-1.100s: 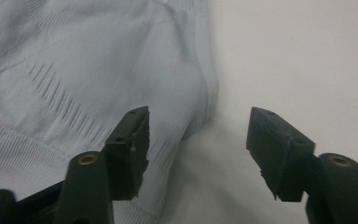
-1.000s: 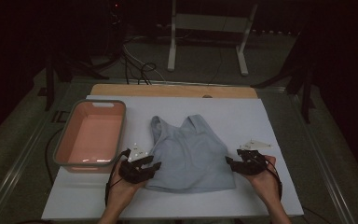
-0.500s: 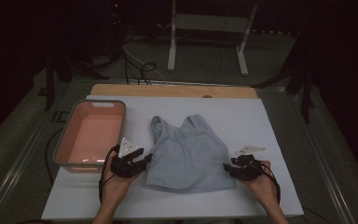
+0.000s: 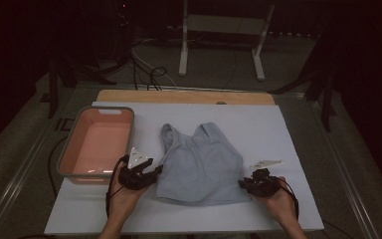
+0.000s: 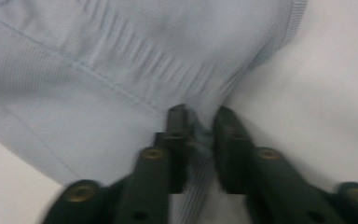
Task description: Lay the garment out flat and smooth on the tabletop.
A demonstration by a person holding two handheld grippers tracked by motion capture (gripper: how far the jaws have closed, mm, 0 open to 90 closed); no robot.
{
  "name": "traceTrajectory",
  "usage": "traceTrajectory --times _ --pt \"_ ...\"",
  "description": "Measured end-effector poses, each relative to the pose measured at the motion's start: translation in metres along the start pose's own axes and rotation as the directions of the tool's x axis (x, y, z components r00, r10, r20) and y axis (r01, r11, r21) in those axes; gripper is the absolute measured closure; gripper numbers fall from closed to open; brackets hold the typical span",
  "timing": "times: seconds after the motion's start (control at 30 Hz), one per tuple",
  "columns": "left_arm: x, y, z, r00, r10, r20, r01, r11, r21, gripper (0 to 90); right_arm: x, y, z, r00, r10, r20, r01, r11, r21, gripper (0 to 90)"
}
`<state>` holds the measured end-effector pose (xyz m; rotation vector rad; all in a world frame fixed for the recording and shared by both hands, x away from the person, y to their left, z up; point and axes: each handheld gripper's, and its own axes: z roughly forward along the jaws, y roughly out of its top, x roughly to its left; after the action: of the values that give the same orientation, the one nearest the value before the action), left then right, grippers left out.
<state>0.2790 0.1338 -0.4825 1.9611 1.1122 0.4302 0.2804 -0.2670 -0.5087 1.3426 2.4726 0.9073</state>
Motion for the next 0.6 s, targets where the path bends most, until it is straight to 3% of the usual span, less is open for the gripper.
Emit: traceTrajectory --times 0.23,0.47,0.6 --pt "0.0 -0.001 0.002 1.0 0.002 -0.005 -0.002 1.0 0.005 49.4 0.002 -0.002 -0.009 0.9995 -0.025 0.019 0.025 1.0 -0.008 85.0" --pt "-0.004 -0.003 0.007 0.9998 0.019 -0.005 -0.019 0.9996 0.023 49.3 -0.002 -0.01 -0.023 0.9992 -0.012 0.037 0.013 1.0 -0.028 85.0" --pt "-0.01 -0.004 0.01 0.9993 0.034 0.014 -0.034 0.9989 0.031 50.4 -0.004 -0.015 -0.027 0.9994 -0.004 0.034 0.005 1.0 -0.028 84.9"
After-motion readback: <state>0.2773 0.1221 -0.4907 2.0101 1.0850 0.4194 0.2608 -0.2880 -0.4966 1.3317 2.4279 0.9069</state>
